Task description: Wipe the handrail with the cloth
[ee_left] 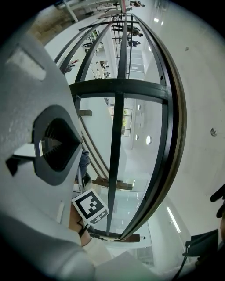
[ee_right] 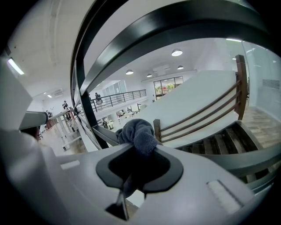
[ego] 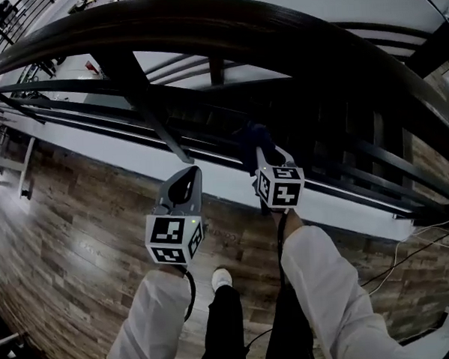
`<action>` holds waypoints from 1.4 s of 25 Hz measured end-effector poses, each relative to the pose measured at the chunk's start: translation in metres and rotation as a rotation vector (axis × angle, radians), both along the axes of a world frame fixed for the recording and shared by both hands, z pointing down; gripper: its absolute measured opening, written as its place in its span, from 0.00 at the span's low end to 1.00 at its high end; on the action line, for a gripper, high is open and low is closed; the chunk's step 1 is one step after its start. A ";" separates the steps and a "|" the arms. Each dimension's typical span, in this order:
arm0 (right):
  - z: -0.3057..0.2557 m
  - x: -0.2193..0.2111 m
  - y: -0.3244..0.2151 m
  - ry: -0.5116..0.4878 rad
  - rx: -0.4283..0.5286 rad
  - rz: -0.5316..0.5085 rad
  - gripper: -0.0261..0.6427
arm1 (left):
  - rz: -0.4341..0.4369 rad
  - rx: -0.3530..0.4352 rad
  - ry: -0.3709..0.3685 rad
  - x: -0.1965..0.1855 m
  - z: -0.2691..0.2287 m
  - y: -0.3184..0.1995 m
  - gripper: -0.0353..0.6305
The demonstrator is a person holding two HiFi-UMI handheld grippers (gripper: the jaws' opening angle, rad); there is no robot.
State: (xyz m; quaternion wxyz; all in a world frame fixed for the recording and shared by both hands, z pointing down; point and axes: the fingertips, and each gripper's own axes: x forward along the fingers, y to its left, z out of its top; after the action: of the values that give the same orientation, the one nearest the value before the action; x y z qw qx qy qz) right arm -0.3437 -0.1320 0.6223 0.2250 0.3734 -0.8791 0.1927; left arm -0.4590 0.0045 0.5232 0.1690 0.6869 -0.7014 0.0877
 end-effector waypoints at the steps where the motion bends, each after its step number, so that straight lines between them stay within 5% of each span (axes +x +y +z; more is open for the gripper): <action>1: 0.000 0.010 -0.002 0.002 0.002 0.006 0.13 | 0.009 -0.001 -0.003 0.008 -0.001 -0.004 0.05; 22: -0.003 0.260 -0.040 0.066 0.023 0.244 0.13 | 0.190 -0.064 0.009 0.189 0.025 -0.079 0.05; 35: 0.002 0.404 -0.047 0.060 0.003 0.366 0.13 | 0.347 -0.090 0.020 0.342 0.045 -0.125 0.05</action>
State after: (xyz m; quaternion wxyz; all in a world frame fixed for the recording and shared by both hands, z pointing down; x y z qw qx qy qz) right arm 0.0599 -0.1792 0.6244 0.2118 0.5329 -0.7897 0.2181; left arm -0.1172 -0.1208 0.5684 0.1888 0.7903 -0.5659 0.1400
